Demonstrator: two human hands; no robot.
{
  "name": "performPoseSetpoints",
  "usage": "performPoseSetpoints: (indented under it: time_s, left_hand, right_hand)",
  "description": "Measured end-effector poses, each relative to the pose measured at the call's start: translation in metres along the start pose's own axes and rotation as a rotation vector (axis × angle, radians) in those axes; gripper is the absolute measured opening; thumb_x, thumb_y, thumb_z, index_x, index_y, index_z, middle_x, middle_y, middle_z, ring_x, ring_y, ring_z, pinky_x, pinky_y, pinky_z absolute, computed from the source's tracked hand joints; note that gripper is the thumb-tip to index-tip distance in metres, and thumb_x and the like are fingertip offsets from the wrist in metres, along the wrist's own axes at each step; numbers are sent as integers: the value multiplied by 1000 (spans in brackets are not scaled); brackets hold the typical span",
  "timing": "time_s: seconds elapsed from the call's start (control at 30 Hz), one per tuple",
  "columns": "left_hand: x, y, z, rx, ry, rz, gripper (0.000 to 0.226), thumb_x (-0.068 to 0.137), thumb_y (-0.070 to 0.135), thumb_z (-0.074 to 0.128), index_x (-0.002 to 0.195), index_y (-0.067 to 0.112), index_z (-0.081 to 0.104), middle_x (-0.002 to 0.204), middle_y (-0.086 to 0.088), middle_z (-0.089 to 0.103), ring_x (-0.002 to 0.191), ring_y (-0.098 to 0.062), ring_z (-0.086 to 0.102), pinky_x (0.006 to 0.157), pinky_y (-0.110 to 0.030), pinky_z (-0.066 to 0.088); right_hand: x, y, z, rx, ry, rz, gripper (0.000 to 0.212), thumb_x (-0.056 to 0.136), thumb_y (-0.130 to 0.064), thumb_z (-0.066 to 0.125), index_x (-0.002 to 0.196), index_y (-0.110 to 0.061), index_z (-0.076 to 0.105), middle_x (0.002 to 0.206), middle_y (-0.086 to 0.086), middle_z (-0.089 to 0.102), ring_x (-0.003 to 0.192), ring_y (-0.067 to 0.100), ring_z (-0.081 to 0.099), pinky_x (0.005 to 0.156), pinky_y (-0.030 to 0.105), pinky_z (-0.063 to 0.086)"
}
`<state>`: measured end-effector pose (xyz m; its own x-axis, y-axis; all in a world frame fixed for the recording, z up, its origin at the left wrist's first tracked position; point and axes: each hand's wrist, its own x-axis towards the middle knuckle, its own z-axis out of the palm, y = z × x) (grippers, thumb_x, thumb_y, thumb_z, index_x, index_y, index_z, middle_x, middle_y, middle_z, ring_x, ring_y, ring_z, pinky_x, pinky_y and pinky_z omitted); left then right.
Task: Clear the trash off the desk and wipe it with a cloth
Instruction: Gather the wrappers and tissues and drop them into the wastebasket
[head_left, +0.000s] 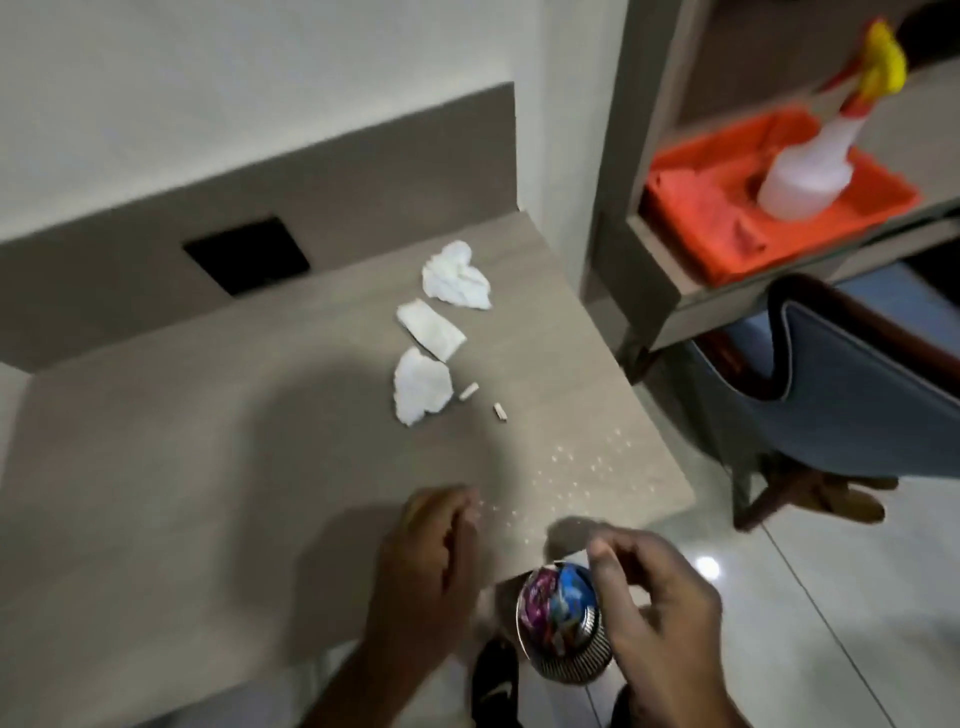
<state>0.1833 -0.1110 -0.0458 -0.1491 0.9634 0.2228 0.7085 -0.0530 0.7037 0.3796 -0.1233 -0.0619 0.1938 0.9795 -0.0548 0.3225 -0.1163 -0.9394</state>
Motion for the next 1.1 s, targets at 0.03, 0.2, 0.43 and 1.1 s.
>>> performPoseSetpoints:
  time_s: [0.03, 0.2, 0.43, 1.1]
  left_hand:
    - [31, -12, -11, 105, 14, 41, 26, 91, 17, 51, 109, 9, 68, 104, -8, 69, 97, -16, 62, 91, -15, 44]
    - [144, -69, -8, 601, -460, 107, 64, 95, 23, 49, 154, 17, 26, 158, -15, 28, 133, -36, 40, 113, -41, 36]
    - [137, -106, -14, 579, -341, 116, 40, 82, 18, 39, 98, 14, 75, 99, -12, 69, 94, -36, 65, 74, -42, 59]
    - [-124, -45, 124, -223, -405, -310, 27, 63, -8, 79, 69, 18, 78, 76, 4, 71, 65, -11, 69, 63, -10, 53]
  right_hand:
    - [22, -24, 9, -44, -34, -111, 16, 87, -37, 63, 93, -28, 75, 89, -11, 75, 81, 8, 71, 69, 27, 58]
    - [168, -93, 99, -494, -213, -343, 35, 98, -32, 57, 129, -16, 64, 130, 10, 62, 115, 27, 60, 97, 42, 52]
    - [270, -83, 210, -1107, -610, -378, 60, 92, -45, 62, 145, -32, 40, 162, 14, 21, 132, 40, 38, 103, 50, 44]
    - [-59, 166, 30, -144, 418, 242, 37, 80, 5, 71, 79, -32, 66, 89, 5, 68, 76, 34, 69, 69, 51, 57]
